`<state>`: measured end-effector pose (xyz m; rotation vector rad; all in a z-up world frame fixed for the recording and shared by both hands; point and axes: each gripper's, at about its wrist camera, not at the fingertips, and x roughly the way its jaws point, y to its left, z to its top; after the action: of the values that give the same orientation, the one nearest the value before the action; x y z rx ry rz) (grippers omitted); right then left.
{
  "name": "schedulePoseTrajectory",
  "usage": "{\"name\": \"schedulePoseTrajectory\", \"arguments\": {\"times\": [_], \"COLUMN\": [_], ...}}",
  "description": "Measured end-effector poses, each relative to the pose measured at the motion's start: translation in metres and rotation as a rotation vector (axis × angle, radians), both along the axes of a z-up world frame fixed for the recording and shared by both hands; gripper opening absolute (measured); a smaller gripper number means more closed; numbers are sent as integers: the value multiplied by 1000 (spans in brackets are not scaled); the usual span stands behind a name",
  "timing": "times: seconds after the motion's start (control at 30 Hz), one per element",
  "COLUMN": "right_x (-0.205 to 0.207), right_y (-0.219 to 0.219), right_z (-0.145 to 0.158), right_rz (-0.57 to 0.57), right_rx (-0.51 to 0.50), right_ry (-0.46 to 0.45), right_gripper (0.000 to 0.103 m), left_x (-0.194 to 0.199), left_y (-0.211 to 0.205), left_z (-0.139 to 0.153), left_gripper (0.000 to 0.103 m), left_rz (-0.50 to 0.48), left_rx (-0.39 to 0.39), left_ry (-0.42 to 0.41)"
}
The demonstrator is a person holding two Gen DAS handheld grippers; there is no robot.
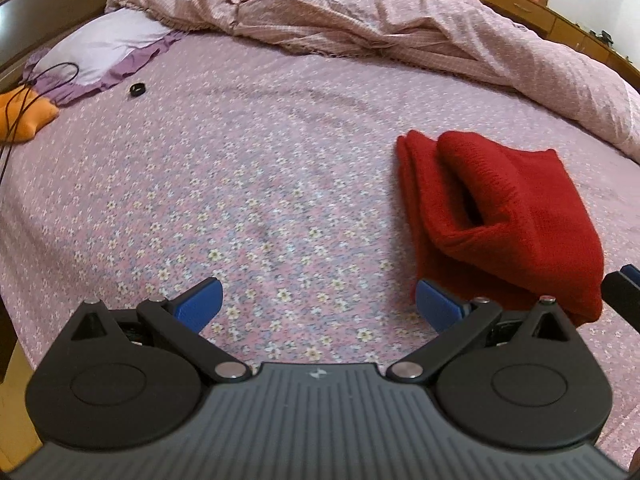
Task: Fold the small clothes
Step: 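Lay the folded end down and open the right tool, then move the left tool to the opposite cardigan end and close on it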
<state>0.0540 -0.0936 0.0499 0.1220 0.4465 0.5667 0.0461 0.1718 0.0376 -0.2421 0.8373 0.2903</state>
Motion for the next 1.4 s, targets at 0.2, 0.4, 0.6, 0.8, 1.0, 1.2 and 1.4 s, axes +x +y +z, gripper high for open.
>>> {"name": "schedulePoseTrajectory", "arguments": {"times": [0.2, 0.4, 0.6, 0.8, 1.0, 1.2, 1.4], "right_x": [5, 8, 15, 22, 28, 33, 40], "right_y": [-19, -33, -44, -55, -62, -68, -79], "right_z": [-3, -8, -13, -19, -27, -35, -43], "right_rz": [-65, -106, -148, -192, -223, -247, -326], "right_rx": [17, 28, 44, 64, 72, 75, 112], "right_ry": [17, 26, 54, 89, 117, 140, 155], "right_gripper": [61, 67, 67, 68, 68, 68, 68], "left_x": [4, 13, 27, 52, 85, 110, 118], "left_y": [-12, -24, -33, -41, -54, -67, -63], "left_z": [8, 17, 26, 37, 29, 8, -15], "left_gripper": [103, 103, 103, 103, 103, 103, 101], "left_rz": [-29, -64, -109, -163, -230, -255, -268], "left_rx": [20, 56, 55, 48, 31, 56, -54], "left_ry": [-12, -20, -31, -74, -94, -83, -85]}}
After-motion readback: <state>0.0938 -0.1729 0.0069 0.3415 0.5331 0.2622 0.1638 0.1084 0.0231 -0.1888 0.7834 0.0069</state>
